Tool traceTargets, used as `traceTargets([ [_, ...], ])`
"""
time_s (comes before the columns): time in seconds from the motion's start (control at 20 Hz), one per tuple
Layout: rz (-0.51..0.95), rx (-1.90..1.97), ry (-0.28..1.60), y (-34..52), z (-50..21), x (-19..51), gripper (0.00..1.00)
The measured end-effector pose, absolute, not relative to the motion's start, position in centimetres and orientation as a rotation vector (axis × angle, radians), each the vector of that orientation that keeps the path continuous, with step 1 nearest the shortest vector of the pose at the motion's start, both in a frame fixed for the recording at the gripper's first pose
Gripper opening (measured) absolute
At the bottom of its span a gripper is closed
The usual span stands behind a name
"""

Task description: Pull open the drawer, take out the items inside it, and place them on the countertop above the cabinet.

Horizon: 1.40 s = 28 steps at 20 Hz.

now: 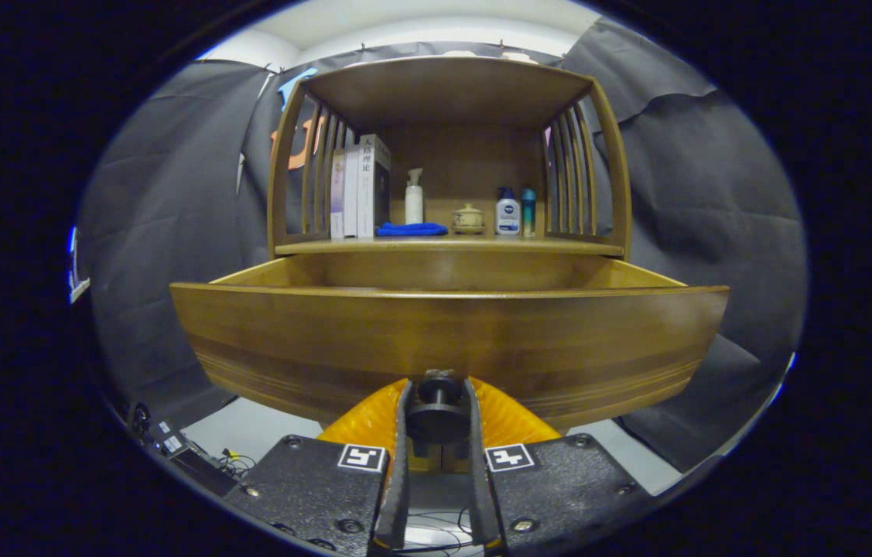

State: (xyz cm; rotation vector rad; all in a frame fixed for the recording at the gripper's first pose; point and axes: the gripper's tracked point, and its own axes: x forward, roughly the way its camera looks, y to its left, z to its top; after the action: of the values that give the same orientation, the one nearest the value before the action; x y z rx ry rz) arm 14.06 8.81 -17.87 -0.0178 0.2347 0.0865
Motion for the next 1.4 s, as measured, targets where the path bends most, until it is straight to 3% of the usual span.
traceTargets([
  [0.15, 0.092, -0.034, 0.258, 8.7, -17.9, 14.0, 0.34],
  [0.35, 0.072, -0.008, 0.218, 7.8, -16.2, 12.7, 0.50],
  [0.65, 0.084, -0.012, 0.146, 6.6, -10.3, 10.1, 1.00],
  [1.1, 0.135, 0.005, 0.114, 7.0, 0.5, 16.5, 1.00],
  [1.4, 0.146, 0.006, 0.303, 9.8, 1.4, 25.2, 1.00],
])
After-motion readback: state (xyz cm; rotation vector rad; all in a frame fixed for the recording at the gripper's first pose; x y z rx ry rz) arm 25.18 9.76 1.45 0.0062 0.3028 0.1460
